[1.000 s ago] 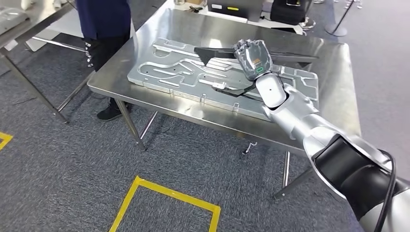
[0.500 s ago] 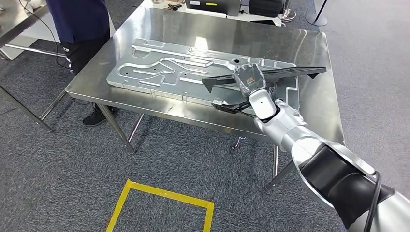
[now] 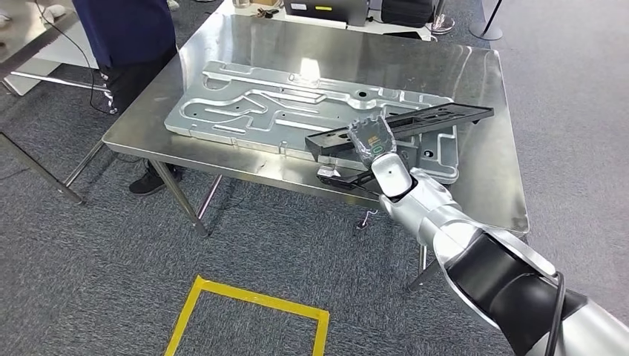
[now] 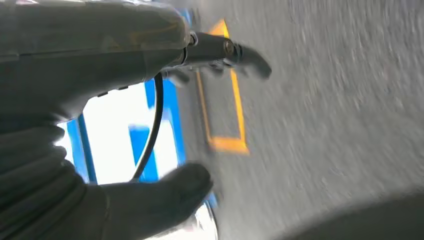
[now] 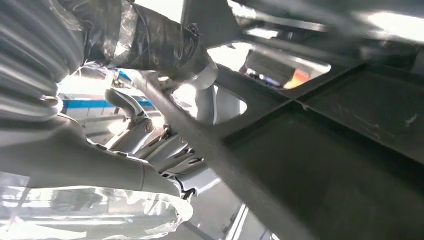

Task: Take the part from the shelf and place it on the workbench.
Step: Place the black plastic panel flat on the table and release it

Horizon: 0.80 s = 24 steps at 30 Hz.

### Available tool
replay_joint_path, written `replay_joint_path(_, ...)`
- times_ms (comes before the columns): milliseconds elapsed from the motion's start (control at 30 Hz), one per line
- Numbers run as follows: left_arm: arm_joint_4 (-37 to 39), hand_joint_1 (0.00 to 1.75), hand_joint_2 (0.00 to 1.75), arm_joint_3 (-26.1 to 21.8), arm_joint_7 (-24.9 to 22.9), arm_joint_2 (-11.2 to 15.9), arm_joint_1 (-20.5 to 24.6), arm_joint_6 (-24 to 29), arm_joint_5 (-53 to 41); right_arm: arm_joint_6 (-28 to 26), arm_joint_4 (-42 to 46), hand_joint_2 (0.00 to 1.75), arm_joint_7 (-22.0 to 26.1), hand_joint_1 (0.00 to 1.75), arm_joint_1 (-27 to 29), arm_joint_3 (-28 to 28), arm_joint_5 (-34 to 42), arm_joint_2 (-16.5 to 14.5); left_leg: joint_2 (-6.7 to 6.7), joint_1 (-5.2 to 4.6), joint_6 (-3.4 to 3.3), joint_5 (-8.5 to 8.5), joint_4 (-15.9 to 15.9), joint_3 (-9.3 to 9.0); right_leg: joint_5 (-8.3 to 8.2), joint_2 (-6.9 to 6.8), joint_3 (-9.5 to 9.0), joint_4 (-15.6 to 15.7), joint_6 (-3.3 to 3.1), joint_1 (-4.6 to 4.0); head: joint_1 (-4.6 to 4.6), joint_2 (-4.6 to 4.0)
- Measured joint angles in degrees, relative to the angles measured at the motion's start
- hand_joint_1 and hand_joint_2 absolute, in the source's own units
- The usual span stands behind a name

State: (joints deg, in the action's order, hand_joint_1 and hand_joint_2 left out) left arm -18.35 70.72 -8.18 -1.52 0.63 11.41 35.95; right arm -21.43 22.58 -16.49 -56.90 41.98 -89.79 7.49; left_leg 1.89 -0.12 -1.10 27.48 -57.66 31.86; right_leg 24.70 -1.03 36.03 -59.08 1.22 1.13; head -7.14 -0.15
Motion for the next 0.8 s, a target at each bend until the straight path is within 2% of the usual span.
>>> replay_joint_path(67,-1.58,0.00,1.75,-11.43,-2.08,0.24,-1.37,-1.91,-22.56,0.75,0.03,0.00,0.42,0.00,0.35,-0.25,0.00,-0.27,-0.15,-0.22,-0.04,-0.05,0.08,-0.19,0.03,-0.16,-0.07,-0.03,0.05,0.21,0.03,0.00)
replay_joint_path(167,-3.40,0.00,1.75,-34.76,-2.51,-0.56,-3.96,-7.94,-63.42,1.30,0.44,0.00,0.98,0.00,0.81,-0.48,0.00,-0.79,-0.15,-0.27,-0.08,-0.09,0.05,-0.21,0.02,-0.23,-0.09,-0.03,0.07,0.26,-0.01,0.00)
replay_joint_path(233,-4.37,0.00,1.75,-46.72,-2.55,-1.83,-5.46,-9.99,-80.71,1.56,0.97,0.00,1.44,0.00,1.07,-0.56,0.00,-1.16,-0.05,-0.26,-0.08,-0.07,-0.02,-0.18,-0.01,-0.13,-0.09,-0.01,0.10,0.26,-0.03,0.00)
replay_joint_path(267,-4.69,0.00,1.75,-50.85,-2.60,-2.40,-6.07,-10.32,-84.56,1.69,1.29,0.00,1.59,0.00,1.17,-0.60,0.00,-1.31,0.00,-0.26,-0.07,-0.05,-0.06,-0.17,-0.02,-0.08,-0.08,0.00,0.11,0.26,-0.03,0.00)
replay_joint_path(333,-5.35,0.00,1.75,-56.62,-2.75,-3.30,-7.21,-10.54,-82.45,2.06,2.07,0.00,1.95,0.00,1.33,-0.73,0.00,-1.64,0.05,-0.26,-0.07,-0.02,-0.15,-0.15,-0.02,-0.03,-0.07,0.02,0.12,0.25,-0.03,0.00)
replay_joint_path(467,-7.33,0.00,0.00,-63.36,-3.48,-4.43,-9.62,-10.80,-60.49,3.49,4.40,0.00,2.70,0.00,1.70,-0.84,0.00,-2.15,0.05,-0.26,-0.11,0.02,-0.25,-0.07,-0.02,-0.04,-0.03,0.04,0.12,0.23,-0.02,0.00)
replay_joint_path(533,-8.48,0.00,0.00,-65.22,-4.02,-4.92,-10.62,-10.97,-57.45,4.22,5.54,0.00,2.99,0.00,1.90,-0.84,0.00,-2.27,0.05,-0.25,-0.11,0.03,-0.27,-0.04,-0.02,-0.06,-0.03,0.05,0.12,0.22,-0.02,0.00)
replay_joint_path(800,-12.72,0.00,0.00,-69.71,-5.63,-6.15,-12.61,-11.77,-58.07,5.63,9.17,0.00,3.61,0.00,2.70,-0.87,0.02,-2.47,0.05,-0.22,-0.11,0.02,-0.32,-0.04,-0.13,-0.03,-0.02,0.06,0.28,0.18,-0.03,0.00)
